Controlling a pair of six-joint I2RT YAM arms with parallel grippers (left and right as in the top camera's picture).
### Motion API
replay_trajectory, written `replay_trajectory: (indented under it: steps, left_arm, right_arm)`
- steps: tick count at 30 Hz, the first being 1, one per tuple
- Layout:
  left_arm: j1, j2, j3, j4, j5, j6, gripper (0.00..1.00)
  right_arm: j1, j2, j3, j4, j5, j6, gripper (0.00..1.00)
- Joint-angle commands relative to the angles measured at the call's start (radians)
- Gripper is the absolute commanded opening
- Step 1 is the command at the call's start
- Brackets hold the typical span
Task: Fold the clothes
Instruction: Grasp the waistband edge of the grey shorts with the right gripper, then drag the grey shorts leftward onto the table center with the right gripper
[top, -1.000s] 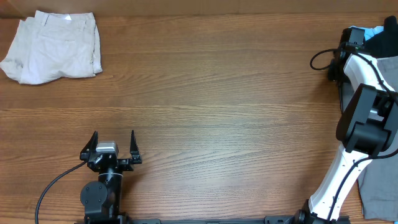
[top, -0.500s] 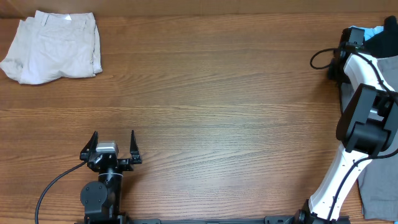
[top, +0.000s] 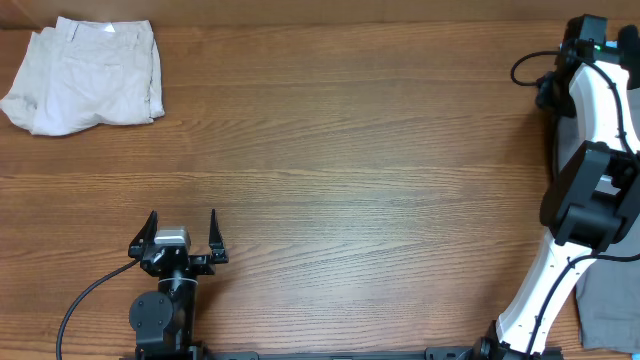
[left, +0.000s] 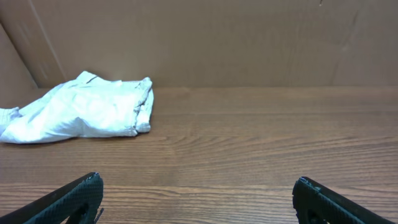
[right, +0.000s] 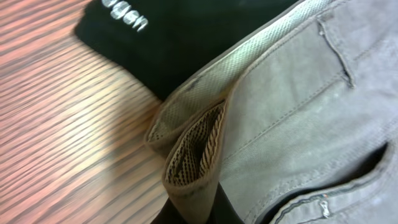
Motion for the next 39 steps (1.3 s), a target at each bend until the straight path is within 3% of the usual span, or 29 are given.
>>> replay_trajectory:
  steps: [1,18,27,39]
  left_arm:
    - [0.008,-0.010,-0.005,0.001,-0.006,0.022,1.00]
    - [0.008,-0.010,-0.005,0.001,-0.006,0.022,1.00]
    - [0.008,-0.010,-0.005,0.001,-0.006,0.022,1.00]
    - [0.008,-0.010,-0.005,0.001,-0.006,0.022,1.00]
  right_arm:
    - [0.088,-0.089,0.042,0.001,-0.101,0.013,0.04]
    - [0.363,-0.155,0.042,-0.060,-0.125,0.069,0.04]
    - [0.488,-0.155,0.042,0.013,-0.559,0.077,0.04]
    - [0.851,-0.103,0.039,0.136,-0.628,0.226,0.04]
